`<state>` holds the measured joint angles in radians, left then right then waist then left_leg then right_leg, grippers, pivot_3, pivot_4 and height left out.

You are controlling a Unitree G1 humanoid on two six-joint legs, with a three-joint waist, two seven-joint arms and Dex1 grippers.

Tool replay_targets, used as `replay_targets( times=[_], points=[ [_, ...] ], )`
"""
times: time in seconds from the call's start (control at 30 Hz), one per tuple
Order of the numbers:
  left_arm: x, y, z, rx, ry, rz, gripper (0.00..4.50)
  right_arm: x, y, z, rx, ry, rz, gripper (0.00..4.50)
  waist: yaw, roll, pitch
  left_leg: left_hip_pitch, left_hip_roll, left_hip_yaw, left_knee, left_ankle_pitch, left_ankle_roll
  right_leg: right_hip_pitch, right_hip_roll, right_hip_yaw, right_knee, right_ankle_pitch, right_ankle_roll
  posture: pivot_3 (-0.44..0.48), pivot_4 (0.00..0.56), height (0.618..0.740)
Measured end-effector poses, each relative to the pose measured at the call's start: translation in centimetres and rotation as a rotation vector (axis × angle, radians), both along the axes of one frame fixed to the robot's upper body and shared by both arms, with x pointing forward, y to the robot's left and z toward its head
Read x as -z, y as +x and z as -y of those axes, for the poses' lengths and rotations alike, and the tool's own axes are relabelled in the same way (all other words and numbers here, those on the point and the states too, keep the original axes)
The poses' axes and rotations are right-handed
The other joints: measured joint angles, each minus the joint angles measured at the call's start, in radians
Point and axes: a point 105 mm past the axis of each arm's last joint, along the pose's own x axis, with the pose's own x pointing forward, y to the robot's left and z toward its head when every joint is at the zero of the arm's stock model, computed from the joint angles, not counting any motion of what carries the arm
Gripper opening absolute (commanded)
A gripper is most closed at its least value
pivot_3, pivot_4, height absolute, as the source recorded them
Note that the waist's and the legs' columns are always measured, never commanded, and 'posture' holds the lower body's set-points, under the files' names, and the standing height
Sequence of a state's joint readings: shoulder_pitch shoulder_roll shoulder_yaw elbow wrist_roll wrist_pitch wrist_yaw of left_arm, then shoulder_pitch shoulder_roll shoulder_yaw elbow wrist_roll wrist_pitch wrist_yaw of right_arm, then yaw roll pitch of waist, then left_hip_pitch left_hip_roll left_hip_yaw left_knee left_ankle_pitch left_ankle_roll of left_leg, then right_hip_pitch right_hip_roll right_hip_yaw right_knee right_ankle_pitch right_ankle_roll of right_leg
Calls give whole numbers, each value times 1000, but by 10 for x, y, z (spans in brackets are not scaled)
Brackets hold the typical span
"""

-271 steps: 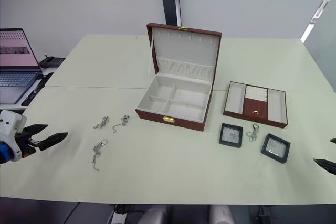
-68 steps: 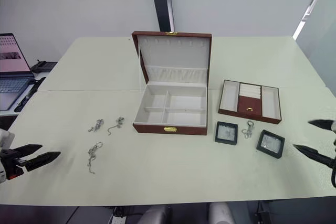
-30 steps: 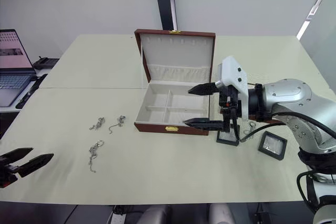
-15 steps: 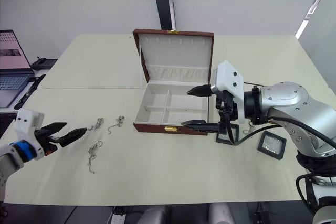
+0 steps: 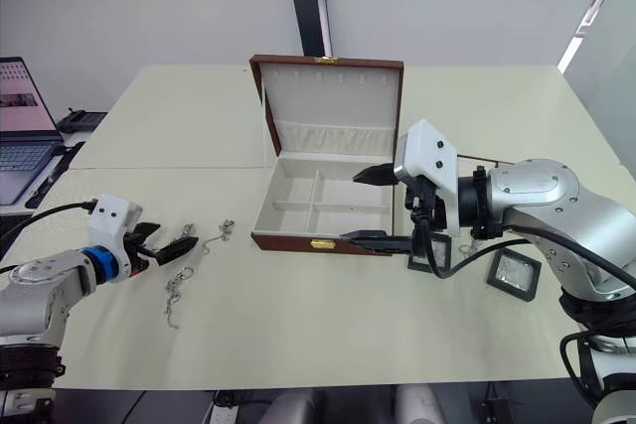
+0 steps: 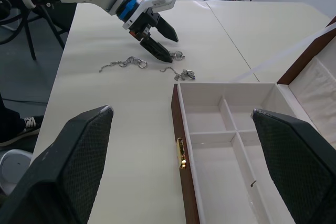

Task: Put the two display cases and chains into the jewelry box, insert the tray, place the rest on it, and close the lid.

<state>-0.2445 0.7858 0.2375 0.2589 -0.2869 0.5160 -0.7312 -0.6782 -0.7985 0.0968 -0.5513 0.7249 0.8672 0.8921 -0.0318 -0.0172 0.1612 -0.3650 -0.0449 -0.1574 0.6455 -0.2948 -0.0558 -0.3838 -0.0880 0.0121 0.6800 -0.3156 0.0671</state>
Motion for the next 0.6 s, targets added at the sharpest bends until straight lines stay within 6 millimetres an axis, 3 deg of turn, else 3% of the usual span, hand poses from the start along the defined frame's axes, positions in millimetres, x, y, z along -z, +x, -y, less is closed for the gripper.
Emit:
replay_targets(
  times=[0.07, 0.17, 0.57, 0.6],
  points=[
    [1, 3, 0, 3, -6, 0, 4500, 0, 0, 0, 0, 0, 0, 4477, 0, 0, 0, 0, 0, 0, 0, 0, 0, 0, 0, 0, 0, 0, 0, 0, 150, 740],
    [1, 7, 2, 20, -1, 3, 3931, 0, -1, 0, 0, -2, 0, 4500, 0, 0, 0, 0, 0, 0, 0, 0, 0, 0, 0, 0, 0, 0, 0, 0, 150, 740],
    [4, 6, 3, 38, -10, -9, 268, 0, -2, -1, 9, -9, 3, 4500, -4, 0, 0, 1, 0, 0, 0, 0, 0, 0, 0, 1, 0, 0, 0, 0, 150, 740],
    [4, 4, 3, 37, -9, -8, 121, -1, -2, -1, 10, -8, 6, 4500, -4, 0, 0, 1, 0, 0, 0, 0, 0, 0, 0, 1, 0, 0, 0, 0, 150, 740]
  ],
)
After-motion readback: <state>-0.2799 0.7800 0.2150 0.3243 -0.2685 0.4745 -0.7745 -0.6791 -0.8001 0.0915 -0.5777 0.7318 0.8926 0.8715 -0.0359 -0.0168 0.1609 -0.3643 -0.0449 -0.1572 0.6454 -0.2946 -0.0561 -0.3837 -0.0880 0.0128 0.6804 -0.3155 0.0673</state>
